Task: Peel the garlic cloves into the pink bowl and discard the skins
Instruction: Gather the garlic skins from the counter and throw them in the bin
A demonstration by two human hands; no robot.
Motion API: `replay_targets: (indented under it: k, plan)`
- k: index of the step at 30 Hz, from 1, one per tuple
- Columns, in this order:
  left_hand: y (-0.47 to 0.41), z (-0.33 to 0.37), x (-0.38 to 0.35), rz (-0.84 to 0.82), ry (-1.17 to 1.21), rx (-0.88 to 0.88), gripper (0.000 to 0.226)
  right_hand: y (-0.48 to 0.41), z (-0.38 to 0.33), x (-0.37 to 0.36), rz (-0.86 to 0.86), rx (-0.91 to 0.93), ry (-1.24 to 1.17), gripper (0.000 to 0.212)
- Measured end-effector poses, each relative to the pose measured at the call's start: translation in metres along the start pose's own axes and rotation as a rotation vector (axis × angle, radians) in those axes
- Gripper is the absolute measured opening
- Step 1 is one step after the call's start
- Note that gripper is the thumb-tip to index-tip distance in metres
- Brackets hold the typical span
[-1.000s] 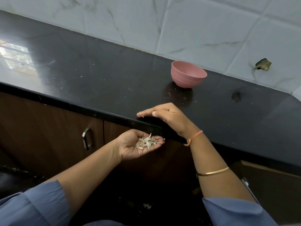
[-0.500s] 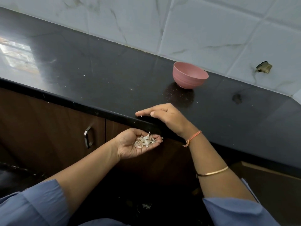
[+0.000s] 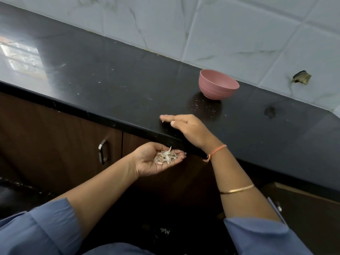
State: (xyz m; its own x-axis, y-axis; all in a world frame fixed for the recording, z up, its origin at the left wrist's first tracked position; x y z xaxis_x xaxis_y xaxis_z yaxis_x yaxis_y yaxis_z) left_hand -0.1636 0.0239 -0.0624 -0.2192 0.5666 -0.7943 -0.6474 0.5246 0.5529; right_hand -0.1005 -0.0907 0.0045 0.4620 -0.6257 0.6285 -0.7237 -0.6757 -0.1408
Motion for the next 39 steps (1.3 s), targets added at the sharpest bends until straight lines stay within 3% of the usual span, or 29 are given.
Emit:
replay_targets:
  k: [3,5,8,10,11,13,15,21,24,26,29,32,34,36,39]
  plan:
    - [0.000,0.000,-0.001,0.004,-0.005,-0.016,0.035,0.023,-0.017,-0.009,-0.136,0.087,-0.264,0.035]
    - [0.000,-0.001,-0.001,0.001,-0.005,-0.015,0.036,0.028,-0.021,-0.003,-0.116,0.108,-0.434,0.036]
    - [0.000,-0.002,-0.001,0.003,0.006,-0.008,0.037,0.014,-0.004,0.025,0.300,0.047,-0.371,0.029]
    - [0.000,-0.003,-0.001,0.004,0.016,-0.010,0.039,0.007,0.017,0.049,0.612,-0.139,-0.214,0.025]
    - [0.000,-0.004,-0.001,0.005,0.020,-0.013,0.040,0.007,0.027,0.057,0.674,-0.251,-0.071,0.026]
    - [0.001,-0.005,-0.002,0.016,0.026,-0.020,0.038,0.008,0.042,0.063,0.588,-0.401,0.210,0.031]
    - [0.002,-0.006,-0.003,0.027,0.026,-0.022,0.037,0.010,0.044,0.058,0.412,-0.381,0.368,0.034]
    - [0.003,-0.010,-0.007,0.052,0.039,-0.059,0.034,0.022,0.015,0.013,0.136,-0.095,0.335,0.040]
    - [0.005,-0.014,-0.009,0.018,0.055,-0.097,0.029,0.037,-0.009,-0.017,0.035,0.051,0.188,0.037]
    - [0.008,-0.017,-0.009,0.001,0.064,-0.117,0.028,0.048,-0.025,-0.032,0.068,0.136,-0.002,0.033]
    - [0.010,-0.018,-0.002,0.030,0.090,-0.135,0.030,0.060,-0.035,-0.043,0.498,0.220,-0.327,0.032]
    - [0.016,-0.022,0.009,0.057,0.159,-0.170,0.031,0.071,-0.025,-0.064,0.988,0.029,-0.623,0.034]
    - [0.022,-0.028,0.014,0.053,0.209,-0.223,0.032,0.080,-0.019,-0.088,1.130,-0.185,-0.655,0.032]
    - [0.028,-0.034,0.021,0.054,0.274,-0.304,0.032,0.082,-0.015,-0.114,1.097,-0.345,-0.788,0.026]
    - [0.040,-0.043,0.038,0.070,0.367,-0.427,0.033,0.075,-0.019,-0.144,0.886,-0.489,-1.312,0.024]
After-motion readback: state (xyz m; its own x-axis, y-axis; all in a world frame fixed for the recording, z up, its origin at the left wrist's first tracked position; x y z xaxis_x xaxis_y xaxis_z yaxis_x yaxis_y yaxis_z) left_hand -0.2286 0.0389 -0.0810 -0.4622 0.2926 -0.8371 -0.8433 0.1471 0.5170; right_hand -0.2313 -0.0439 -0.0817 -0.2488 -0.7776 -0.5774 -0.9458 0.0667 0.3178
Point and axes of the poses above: each hand's wrist, its own y-axis away from the middle knuckle, its own x-axis out of the back of the hand, z = x × y, the point moved 1 cm from there along -y, towards the middle knuckle, and after that the axes turned 7 degrees about x, right-handed, at the moved point
